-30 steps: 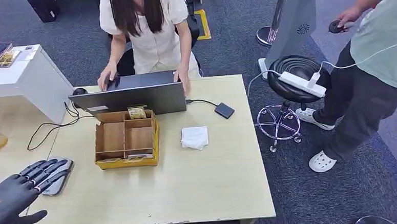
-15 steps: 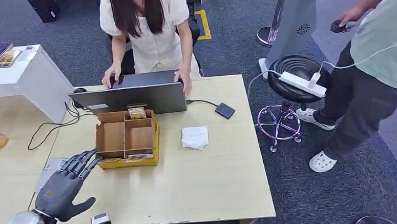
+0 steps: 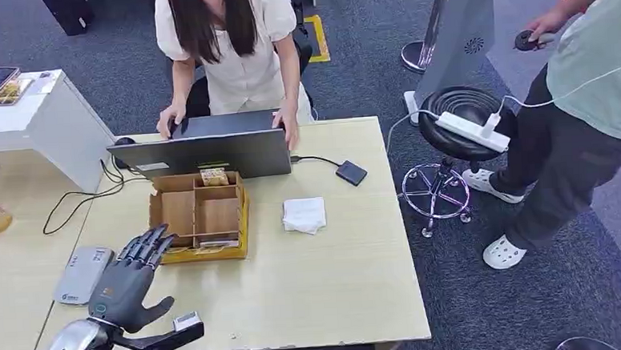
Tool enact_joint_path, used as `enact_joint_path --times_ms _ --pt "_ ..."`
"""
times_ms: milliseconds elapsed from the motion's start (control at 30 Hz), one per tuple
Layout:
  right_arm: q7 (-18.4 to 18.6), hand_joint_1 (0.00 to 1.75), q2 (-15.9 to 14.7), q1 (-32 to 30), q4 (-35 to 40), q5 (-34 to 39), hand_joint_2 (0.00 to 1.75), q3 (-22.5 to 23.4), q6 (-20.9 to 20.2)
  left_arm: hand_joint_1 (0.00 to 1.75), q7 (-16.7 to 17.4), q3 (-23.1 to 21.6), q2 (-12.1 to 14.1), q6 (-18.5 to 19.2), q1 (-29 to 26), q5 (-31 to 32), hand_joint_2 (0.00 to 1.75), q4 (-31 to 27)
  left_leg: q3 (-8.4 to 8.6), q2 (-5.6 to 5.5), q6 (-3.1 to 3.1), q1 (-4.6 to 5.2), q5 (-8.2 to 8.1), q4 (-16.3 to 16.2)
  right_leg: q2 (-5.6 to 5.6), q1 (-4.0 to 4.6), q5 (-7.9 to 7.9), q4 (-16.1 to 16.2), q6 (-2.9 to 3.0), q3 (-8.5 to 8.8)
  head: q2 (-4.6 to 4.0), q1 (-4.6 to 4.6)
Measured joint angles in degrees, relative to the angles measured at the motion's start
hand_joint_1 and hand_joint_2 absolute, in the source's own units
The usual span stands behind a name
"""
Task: Pass the card to the sensor for recognition and then transmit it.
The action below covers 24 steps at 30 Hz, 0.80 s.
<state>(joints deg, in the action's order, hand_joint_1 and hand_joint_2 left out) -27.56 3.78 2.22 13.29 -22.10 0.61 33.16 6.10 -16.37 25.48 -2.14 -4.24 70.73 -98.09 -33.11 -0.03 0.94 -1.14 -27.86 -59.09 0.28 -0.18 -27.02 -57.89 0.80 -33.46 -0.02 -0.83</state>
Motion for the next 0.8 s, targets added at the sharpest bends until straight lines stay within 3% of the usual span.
enact_joint_path --times_ms 367,800 --pt "-0.1 0.0 0.1 -0.1 0.0 -0.9 1.75 0.8 0.0 0.0 1.2 0.0 -2.1 -0.9 2.3 2.3 1.75 3.5 0.0 0.02 0.0 0.0 0.0 0.0 0.03 0.0 0.0 0.0 0.01 -0.01 0.0 0.02" --pt "-0.1 0.0 0.1 -0.3 0.0 -1.1 1.75 1.0 0.0 0.0 1.3 0.0 -2.7 -0.9 2.9 3.0 1.75 5.1 0.0 0.02 0.0 0.0 0.0 0.0 0.03 0.0 0.01 0.0 0.0 -0.01 0.0 0.02"
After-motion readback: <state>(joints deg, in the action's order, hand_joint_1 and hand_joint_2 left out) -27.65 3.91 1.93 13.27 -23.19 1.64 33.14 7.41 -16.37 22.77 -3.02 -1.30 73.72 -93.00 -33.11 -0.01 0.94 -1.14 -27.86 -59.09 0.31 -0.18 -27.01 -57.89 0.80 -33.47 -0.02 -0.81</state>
